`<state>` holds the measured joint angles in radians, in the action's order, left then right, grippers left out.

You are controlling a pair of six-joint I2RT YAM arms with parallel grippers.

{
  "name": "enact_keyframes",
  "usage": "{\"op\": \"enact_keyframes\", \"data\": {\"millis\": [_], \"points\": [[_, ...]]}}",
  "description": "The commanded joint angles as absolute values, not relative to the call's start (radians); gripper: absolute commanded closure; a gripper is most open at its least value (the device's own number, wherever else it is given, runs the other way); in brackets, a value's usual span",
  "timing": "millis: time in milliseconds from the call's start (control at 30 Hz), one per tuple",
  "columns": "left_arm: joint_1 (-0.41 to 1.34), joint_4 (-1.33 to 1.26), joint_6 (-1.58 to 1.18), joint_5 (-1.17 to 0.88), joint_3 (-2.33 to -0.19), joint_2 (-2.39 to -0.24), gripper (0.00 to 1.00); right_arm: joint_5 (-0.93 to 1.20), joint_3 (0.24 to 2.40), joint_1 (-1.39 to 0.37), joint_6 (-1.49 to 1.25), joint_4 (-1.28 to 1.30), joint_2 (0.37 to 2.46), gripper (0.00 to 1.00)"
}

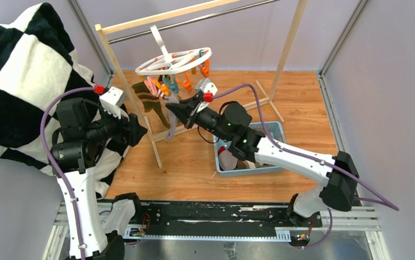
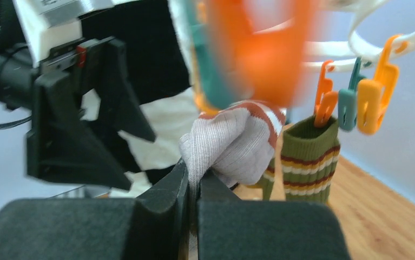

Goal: Remove the socks clipped to the hanger
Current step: Remove the sock from the hanger.

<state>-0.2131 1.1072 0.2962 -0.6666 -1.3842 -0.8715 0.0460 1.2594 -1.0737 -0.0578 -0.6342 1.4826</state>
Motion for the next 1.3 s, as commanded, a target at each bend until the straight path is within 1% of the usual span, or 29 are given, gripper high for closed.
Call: {"op": "enact_keyframes", "data": {"millis": [0,200,333,567,667,767,867,967,1033,1133,1267], "points": [[-0.219,1.119,0.273,-0.712,-1.433,-0.856,0.12,0.178,1.194,-1.059,-0.209,-0.561,1.372,1.0],[-0.219,1.118,0.243,-0.781,-1.507,-0.864,0.13,0.251,1.134,-1.0,-0.301,-0.515,1.212,0.99],[-0.217,1.123,0.205,-0.842,-1.529,-0.883,0.15,0.282,1.106,-0.954,-0.342,-0.503,1.175,0.96],[-0.216,1.123,0.197,-0.913,-1.514,-0.881,0.15,0.436,1.133,-0.943,-0.458,-0.464,1.273,0.95],[-0.212,1.123,0.194,-0.95,-1.471,-0.876,0.15,0.539,1.131,-0.946,-0.527,-0.501,1.328,0.94],[-0.187,1.123,0.207,-0.936,-1.428,-0.871,0.15,0.646,1.181,-0.956,-0.566,-0.487,1.401,0.92],[-0.164,1.124,0.205,-0.933,-1.409,-0.873,0.15,0.703,1.229,-0.975,-0.548,-0.464,1.437,0.88],[-0.16,1.124,0.197,-0.954,-1.422,-0.885,0.14,0.713,1.256,-0.991,-0.521,-0.455,1.449,0.83],[-0.16,1.124,0.19,-0.968,-1.435,-0.892,0.13,0.713,1.259,-0.999,-0.511,-0.478,1.448,0.8],[-0.16,1.125,0.184,-0.984,-1.438,-0.892,0.12,0.732,1.249,-1.005,-0.53,-0.545,1.448,0.78],[-0.16,1.122,0.214,-1.057,-1.357,-0.833,0.09,0.801,1.192,-1.003,-0.66,-0.773,1.446,0.77]]}}
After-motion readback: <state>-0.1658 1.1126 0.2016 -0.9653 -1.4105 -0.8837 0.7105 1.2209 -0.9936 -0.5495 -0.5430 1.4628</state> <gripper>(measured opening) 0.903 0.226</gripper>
